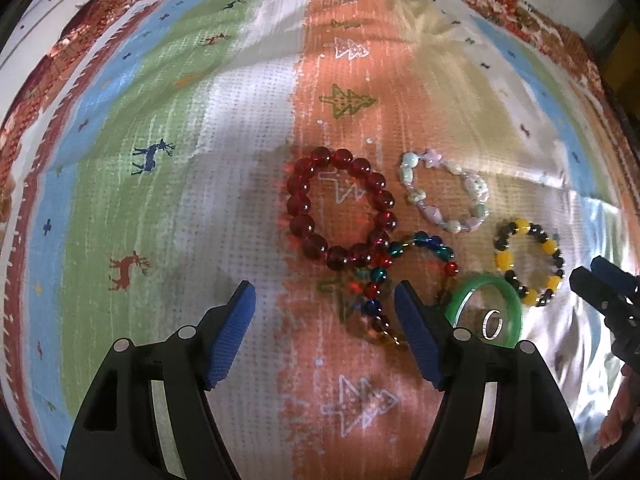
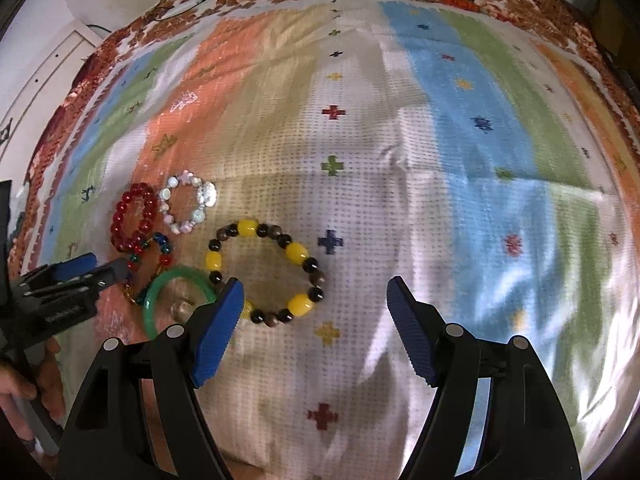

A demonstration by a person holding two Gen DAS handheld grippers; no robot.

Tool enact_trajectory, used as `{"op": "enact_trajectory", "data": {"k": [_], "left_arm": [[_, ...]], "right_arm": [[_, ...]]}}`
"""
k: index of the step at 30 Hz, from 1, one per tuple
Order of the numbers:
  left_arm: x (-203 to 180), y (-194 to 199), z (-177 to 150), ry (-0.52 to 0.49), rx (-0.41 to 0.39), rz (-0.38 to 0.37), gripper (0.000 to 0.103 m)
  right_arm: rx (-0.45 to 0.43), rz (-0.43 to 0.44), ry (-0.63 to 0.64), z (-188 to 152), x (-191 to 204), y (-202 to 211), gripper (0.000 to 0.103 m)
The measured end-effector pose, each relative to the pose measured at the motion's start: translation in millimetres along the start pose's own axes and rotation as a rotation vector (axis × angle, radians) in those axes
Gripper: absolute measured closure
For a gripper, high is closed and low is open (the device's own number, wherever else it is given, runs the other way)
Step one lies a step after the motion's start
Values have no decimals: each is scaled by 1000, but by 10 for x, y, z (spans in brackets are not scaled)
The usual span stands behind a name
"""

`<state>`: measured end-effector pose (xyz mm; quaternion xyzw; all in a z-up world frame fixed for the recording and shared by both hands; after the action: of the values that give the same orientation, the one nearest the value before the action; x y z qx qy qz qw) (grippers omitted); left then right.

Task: Organize jewelry
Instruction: 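Move both open tools back over the remaining bracelets, then grasp the yellow-black bead bracelet with the right tool while the left grasps the multicolour bracelet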

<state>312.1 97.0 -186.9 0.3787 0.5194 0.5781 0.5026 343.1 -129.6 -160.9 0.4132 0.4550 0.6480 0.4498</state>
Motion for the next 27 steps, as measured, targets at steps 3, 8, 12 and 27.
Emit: {"op": "enact_trajectory", "data": {"k": [3,8,12,27], "left_arm": [[-25,-21,25,-12,-1,3,31],[-51,-55,29,-28,1,9,30],[-113,-49,30,-49,4,-6,30],[-161,-117,25,-102,-17,70,41]], "right_arm": [[-5,-46,11,39,8,-57,29],[16,-55,15,75,20,-153,29],[34,-59,11,76,12,-229,29],[56,-65,40,62,25,-361,37]]}}
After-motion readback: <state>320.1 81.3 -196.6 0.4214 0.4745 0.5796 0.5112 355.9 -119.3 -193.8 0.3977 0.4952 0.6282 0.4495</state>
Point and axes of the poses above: each gripper's, at about its wrist camera, not at the fingertips, and y roughly against the way its jaws point, x to its left, z to its top, the point moved 5 cm from there along -y, roughly the way its jaws point, and after that the axes turned 7 degrees about x, right-handed, at the moved point
